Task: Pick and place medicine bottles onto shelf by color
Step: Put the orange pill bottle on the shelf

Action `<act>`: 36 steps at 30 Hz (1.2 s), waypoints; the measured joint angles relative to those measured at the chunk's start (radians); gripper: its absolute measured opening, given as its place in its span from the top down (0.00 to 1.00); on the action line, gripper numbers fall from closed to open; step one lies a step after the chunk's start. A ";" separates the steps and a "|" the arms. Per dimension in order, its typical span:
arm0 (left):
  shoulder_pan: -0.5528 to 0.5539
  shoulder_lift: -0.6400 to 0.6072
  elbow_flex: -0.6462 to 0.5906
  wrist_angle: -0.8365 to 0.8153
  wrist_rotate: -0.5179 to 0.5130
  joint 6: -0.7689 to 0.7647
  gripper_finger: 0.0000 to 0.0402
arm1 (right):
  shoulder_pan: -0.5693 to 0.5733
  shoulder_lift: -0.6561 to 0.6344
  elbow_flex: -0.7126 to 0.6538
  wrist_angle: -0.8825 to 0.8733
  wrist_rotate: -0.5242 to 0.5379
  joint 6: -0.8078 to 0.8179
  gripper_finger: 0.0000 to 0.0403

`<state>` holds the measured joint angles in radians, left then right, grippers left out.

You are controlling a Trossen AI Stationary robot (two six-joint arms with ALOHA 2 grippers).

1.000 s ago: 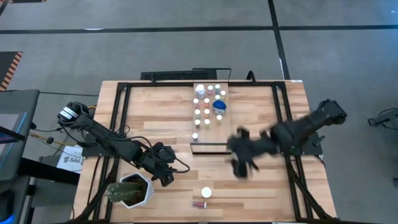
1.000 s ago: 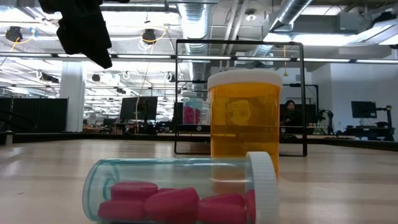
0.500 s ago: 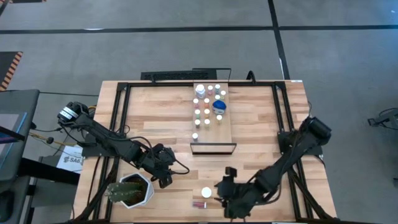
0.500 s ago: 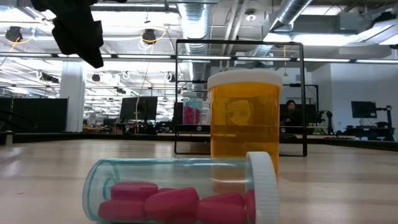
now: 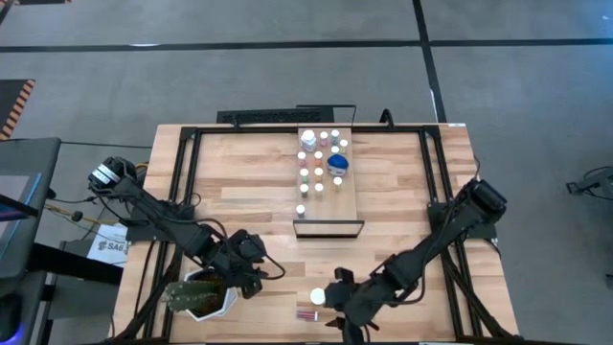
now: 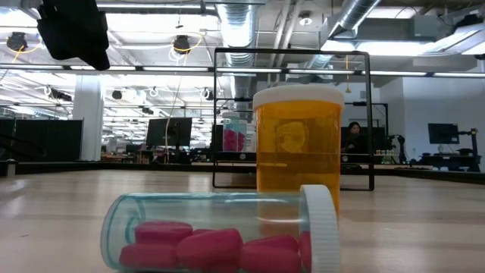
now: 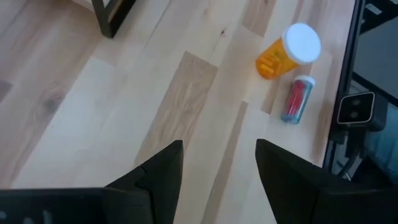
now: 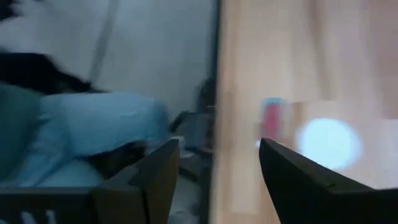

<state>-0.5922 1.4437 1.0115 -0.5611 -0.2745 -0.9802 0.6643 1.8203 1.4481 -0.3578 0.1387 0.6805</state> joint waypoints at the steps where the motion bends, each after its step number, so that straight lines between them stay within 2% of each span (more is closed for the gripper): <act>1: 0.000 0.000 0.000 0.001 0.000 -0.003 0.53 | -0.003 -0.001 -0.001 -0.001 -0.031 0.001 0.40; 3: 0.000 0.000 0.000 0.001 -0.001 -0.009 0.53 | -0.011 0.000 0.000 0.028 -0.086 0.000 0.38; 7: 0.000 0.000 0.000 0.003 -0.021 -0.011 0.53 | -0.019 0.001 0.000 0.040 -0.124 -0.013 0.33; 14: 0.000 0.000 0.000 0.003 -0.029 -0.012 0.53 | -0.034 0.001 -0.001 0.058 -0.109 -0.080 0.22; 21: 0.000 0.000 0.000 0.002 -0.039 -0.009 0.53 | -0.030 0.001 -0.001 0.183 -0.106 -0.081 0.19; 24: 0.000 0.000 0.000 0.002 -0.040 -0.009 0.53 | -0.031 0.001 0.000 0.188 -0.042 -0.109 0.20; 28: 0.000 0.000 0.000 -0.001 -0.048 -0.009 0.53 | -0.045 0.001 0.000 0.020 0.074 -0.162 0.21; 30: 0.000 0.000 0.000 -0.002 -0.049 -0.008 0.53 | -0.060 0.008 0.000 -0.053 0.089 -0.158 0.21; 33: 0.000 0.000 0.000 -0.002 -0.049 -0.008 0.53 | -0.075 0.042 -0.003 -0.071 0.101 -0.189 0.21; 36: 0.000 0.000 0.000 -0.008 -0.053 -0.008 0.53 | -0.078 0.083 0.003 -0.023 0.104 -0.252 0.21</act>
<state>-0.5926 1.4437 1.0115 -0.5686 -0.3271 -0.9886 0.5862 1.9030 1.4516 -0.3806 0.2423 0.4285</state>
